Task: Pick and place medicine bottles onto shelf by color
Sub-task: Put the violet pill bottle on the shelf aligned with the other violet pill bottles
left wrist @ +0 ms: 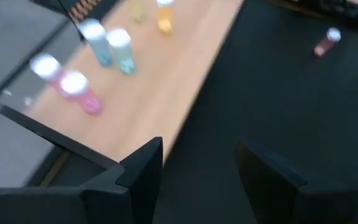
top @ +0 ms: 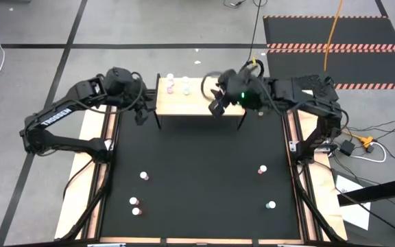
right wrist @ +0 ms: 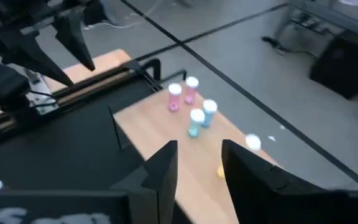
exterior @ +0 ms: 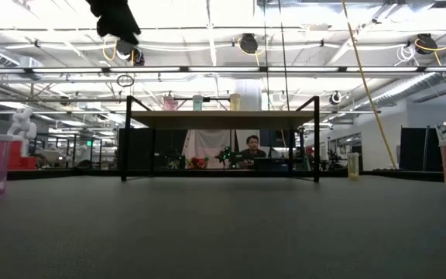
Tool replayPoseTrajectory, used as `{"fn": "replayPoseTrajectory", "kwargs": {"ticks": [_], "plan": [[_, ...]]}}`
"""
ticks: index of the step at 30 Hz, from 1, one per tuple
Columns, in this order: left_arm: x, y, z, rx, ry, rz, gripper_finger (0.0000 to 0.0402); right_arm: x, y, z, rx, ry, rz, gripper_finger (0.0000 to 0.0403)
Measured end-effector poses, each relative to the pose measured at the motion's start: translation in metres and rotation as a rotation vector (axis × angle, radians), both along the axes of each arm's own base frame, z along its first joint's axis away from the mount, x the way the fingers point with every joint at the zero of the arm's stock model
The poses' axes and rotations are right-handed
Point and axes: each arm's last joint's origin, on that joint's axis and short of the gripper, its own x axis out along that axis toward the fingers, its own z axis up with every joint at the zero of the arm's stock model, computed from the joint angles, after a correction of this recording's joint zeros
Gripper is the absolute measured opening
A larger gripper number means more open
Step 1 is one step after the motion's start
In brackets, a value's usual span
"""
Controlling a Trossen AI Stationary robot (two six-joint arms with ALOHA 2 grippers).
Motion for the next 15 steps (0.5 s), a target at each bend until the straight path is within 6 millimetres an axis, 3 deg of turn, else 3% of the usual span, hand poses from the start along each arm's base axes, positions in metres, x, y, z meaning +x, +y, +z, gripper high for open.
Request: {"fn": "replayPoseTrajectory", "kwargs": {"ticks": [4,8,15], "plan": [[0.006,-0.007,-0.02,-0.067,0.048,-0.042,0.0202,-0.004,0.026,-0.018,0.016,0.038,-0.085,0.0106],[0.003,-0.021,-0.023,-0.1,0.041,-0.067,0.0202,-0.011,0.048,-0.045,0.029,0.018,-0.13,0.0099],[-0.005,-0.045,-0.012,-0.161,-0.05,-0.065,0.0202,-0.031,0.07,-0.071,0.019,-0.297,0.012,0.0098]]}}
